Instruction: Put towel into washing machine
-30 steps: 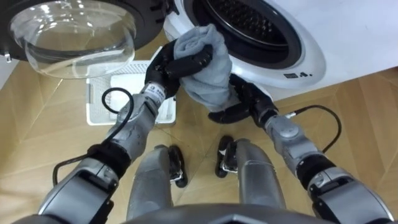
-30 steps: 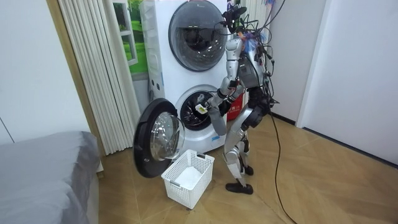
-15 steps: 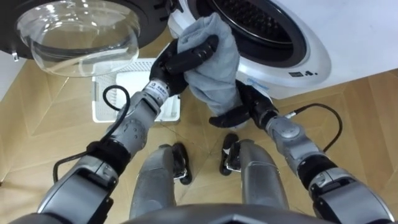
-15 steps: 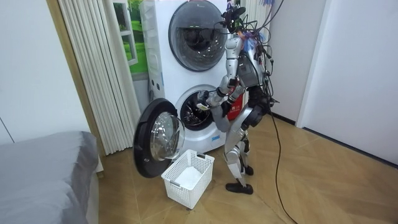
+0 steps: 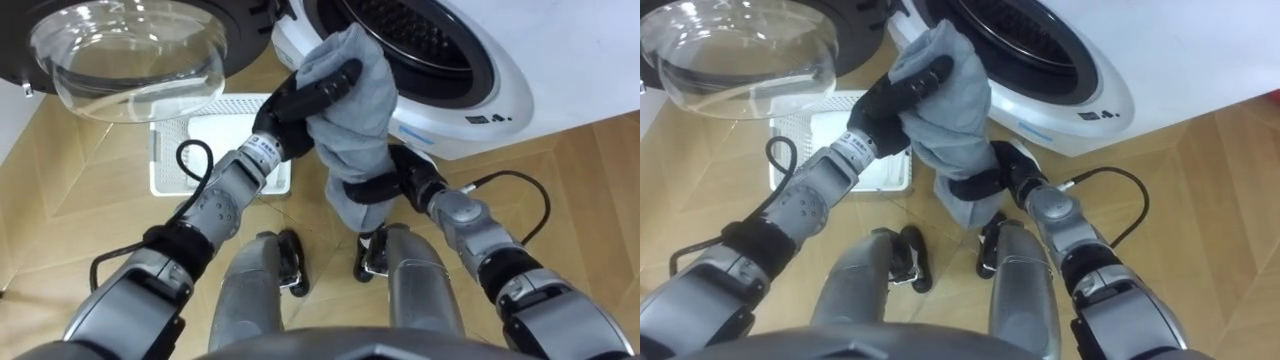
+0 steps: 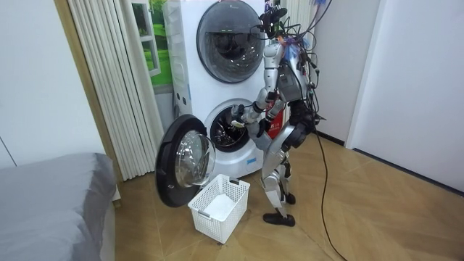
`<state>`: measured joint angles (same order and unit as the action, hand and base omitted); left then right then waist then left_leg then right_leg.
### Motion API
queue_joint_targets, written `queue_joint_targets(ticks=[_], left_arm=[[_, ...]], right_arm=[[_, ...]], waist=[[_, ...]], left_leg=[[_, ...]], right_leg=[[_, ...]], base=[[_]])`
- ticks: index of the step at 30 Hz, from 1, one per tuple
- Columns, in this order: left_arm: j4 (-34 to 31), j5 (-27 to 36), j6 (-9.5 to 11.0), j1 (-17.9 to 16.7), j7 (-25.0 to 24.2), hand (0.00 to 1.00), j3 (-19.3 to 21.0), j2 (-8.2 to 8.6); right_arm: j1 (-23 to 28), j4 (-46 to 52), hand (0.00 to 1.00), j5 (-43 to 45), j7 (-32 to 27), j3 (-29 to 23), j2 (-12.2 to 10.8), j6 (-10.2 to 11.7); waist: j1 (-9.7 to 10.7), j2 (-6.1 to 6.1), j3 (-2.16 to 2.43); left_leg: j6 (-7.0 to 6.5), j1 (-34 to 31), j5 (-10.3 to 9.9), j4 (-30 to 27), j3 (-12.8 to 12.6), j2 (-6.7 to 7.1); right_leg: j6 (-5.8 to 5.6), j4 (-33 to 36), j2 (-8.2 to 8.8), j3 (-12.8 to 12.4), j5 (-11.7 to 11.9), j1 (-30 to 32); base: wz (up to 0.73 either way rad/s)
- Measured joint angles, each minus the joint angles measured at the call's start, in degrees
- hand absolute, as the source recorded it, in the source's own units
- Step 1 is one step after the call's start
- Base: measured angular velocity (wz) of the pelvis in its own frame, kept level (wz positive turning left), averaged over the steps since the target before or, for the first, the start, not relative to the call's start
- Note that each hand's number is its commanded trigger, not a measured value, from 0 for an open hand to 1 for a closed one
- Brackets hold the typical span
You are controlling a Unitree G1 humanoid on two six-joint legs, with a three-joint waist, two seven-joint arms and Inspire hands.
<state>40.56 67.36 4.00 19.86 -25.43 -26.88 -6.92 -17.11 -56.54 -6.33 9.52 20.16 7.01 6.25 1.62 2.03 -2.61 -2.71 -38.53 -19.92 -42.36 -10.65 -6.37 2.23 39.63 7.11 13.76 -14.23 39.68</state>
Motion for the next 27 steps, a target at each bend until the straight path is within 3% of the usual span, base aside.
queue_joint_targets(ticks=[5,6,7,14,20,24,27], left_arm=[[0.0,0.7,-0.4,0.0,0.0,0.98,0.2,-0.01],[0.0,0.7,-0.5,0.0,0.0,0.56,0.3,0.00],[0.0,0.7,-0.9,0.0,0.0,0.00,0.6,0.00],[0.4,0.7,-1.7,-0.1,0.1,0.00,1.9,0.02],[2.2,0.5,-2.1,-1.8,3.1,0.00,5.9,-0.19],[2.4,-5.7,-2.1,-3.5,5.1,0.00,8.2,-0.32],[6.0,-11.6,-1.4,-4.7,7.9,0.00,9.9,-1.10]], right_arm=[[0.0,0.0,1.00,0.0,0.0,0.0,0.0,-0.1],[0.1,0.0,1.00,0.0,0.1,-0.1,0.1,-0.1],[0.2,0.0,1.00,0.0,0.2,-0.1,0.1,-0.1],[0.3,-1.5,1.00,0.8,-1.3,-0.1,-0.1,0.1],[0.3,-5.6,1.00,0.8,-4.2,-0.6,0.1,-0.6],[1.4,-6.5,1.00,0.9,-6.0,-2.3,0.2,-1.4],[1.4,-8.4,1.00,-0.4,-6.9,-2.6,0.5,-1.4]], waist=[[0.0,0.00,0.00],[0.0,0.00,0.00],[0.0,0.00,0.00],[0.0,0.05,0.02],[-1.2,0.61,0.10],[-3.8,1.09,0.09],[-4.9,1.42,0.23]], left_leg=[[0.00,0.0,0.0,0.0,0.0,0.00],[0.00,0.0,0.0,0.0,0.0,0.00],[0.00,0.0,0.0,0.1,0.0,0.00],[0.09,0.8,0.1,0.7,0.0,0.06],[0.56,2.2,0.7,2.5,0.0,0.16],[0.98,2.0,1.3,3.9,-0.1,0.23],[1.26,2.5,1.5,4.3,-0.1,0.40]], right_leg=[[0.00,0.0,-0.01,0.0,0.0,0.0],[0.00,-0.1,-0.02,0.0,0.0,0.0],[0.00,-0.2,-0.03,0.0,0.0,0.0],[0.00,-0.2,-0.17,0.1,0.0,-0.8],[0.28,-2.0,-0.30,0.4,0.2,-2.1],[0.58,-2.3,-0.37,0.7,0.3,-1.6],[0.65,-1.9,-0.22,0.7,0.2,-1.6]], base=[[0.00],[0.00],[0.00],[0.00],[0.00],[0.00],[0.00]])
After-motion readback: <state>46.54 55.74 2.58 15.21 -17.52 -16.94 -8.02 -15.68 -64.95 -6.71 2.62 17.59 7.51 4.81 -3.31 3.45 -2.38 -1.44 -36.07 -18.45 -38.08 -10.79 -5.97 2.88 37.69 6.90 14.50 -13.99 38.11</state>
